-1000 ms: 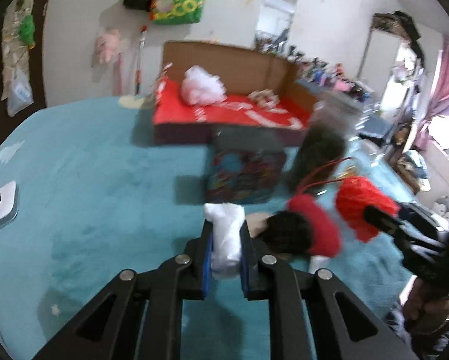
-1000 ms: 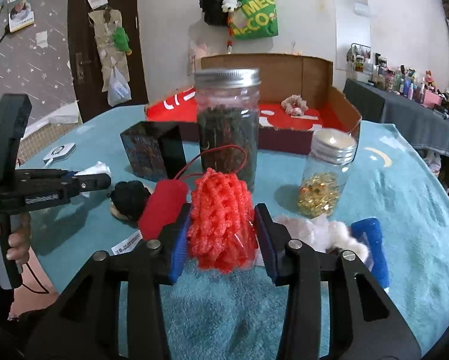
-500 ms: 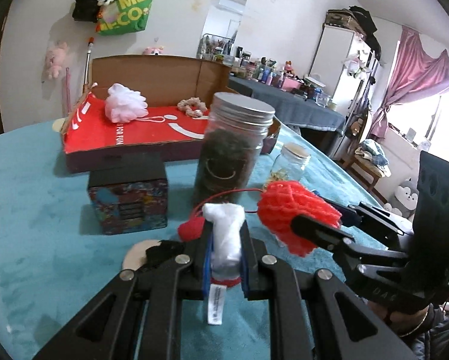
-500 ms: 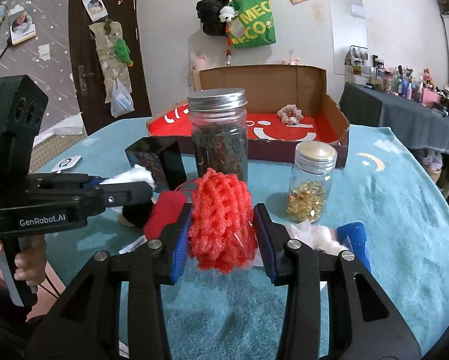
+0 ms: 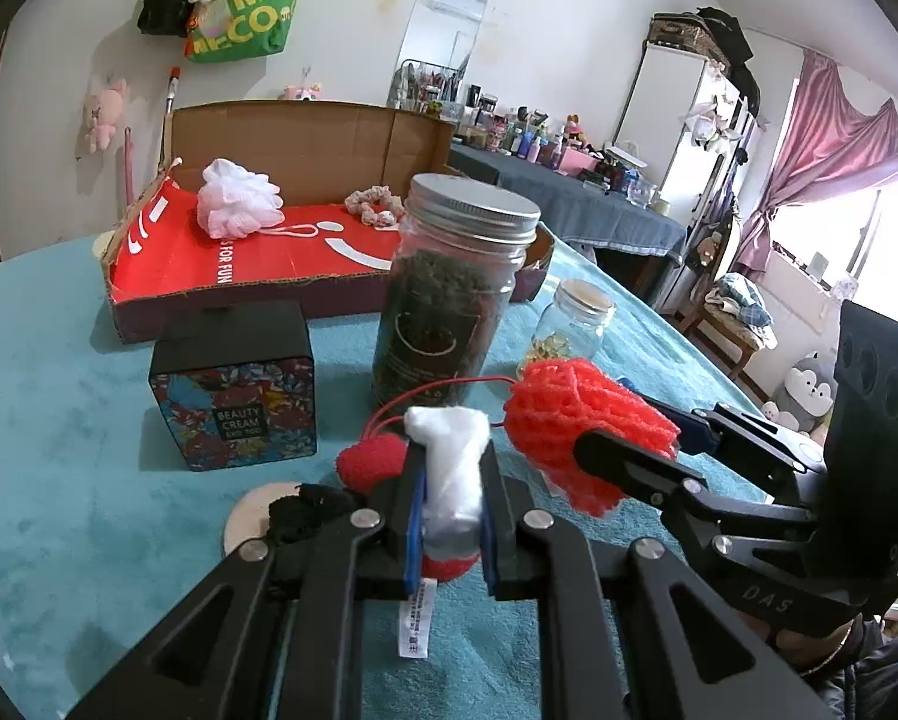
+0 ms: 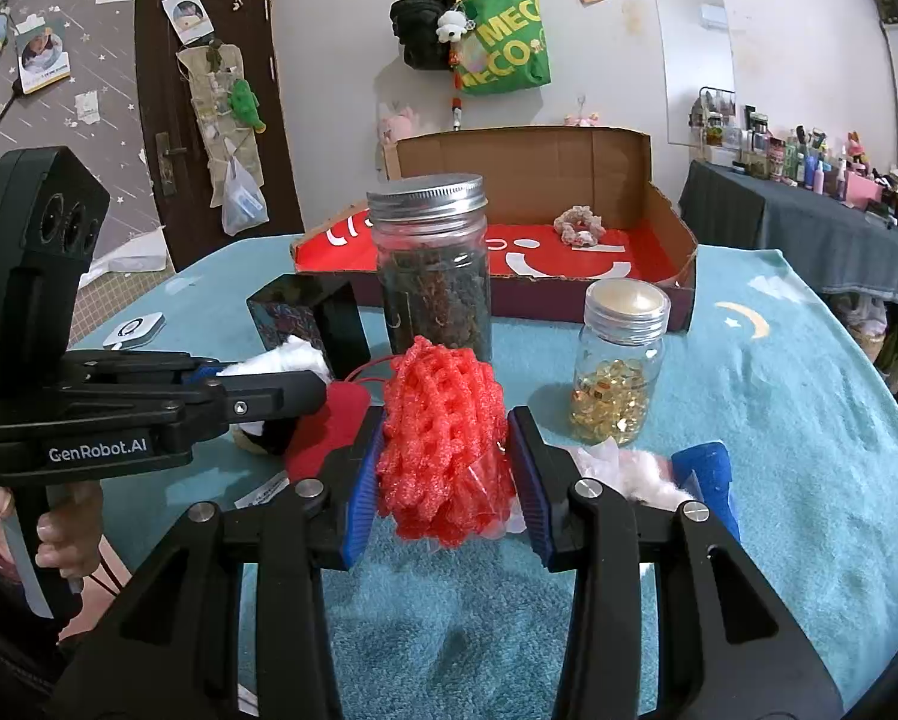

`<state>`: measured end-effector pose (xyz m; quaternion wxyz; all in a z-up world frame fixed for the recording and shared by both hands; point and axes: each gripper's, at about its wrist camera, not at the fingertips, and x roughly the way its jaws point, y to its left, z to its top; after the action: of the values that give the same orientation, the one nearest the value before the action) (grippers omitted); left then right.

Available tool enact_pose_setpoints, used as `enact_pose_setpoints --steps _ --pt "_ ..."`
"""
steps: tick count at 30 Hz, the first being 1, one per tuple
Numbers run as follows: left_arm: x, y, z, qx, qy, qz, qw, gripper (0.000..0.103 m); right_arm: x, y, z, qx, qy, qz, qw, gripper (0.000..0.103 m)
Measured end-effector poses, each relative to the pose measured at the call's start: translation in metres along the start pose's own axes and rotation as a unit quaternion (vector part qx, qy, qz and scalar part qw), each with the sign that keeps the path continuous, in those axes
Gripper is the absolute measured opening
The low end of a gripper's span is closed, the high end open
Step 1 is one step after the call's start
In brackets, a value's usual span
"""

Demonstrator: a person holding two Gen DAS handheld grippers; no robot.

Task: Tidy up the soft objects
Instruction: 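Carry the white sock and red scrubber with both grippers into the red box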

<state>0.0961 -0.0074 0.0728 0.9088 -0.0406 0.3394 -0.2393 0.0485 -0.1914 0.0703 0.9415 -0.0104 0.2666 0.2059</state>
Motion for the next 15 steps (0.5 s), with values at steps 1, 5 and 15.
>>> enact_pose_setpoints --steps 1,5,15 --pt "0.0 0.0 0.0 0.0 -0.001 0.001 1.0 0.015 0.0 0.0 0.0 0.0 -0.001 -0.001 1.0 0.039" --pt "-0.004 0.007 0.004 -0.001 -0.008 0.012 0.9999 0.015 -0.004 -0.003 0.002 0.0 -0.005 -0.009 1.0 0.039" --pt "-0.023 0.034 0.017 -0.013 -0.023 0.05 0.9984 0.015 -0.016 -0.028 0.012 0.016 -0.017 -0.04 0.999 0.039"
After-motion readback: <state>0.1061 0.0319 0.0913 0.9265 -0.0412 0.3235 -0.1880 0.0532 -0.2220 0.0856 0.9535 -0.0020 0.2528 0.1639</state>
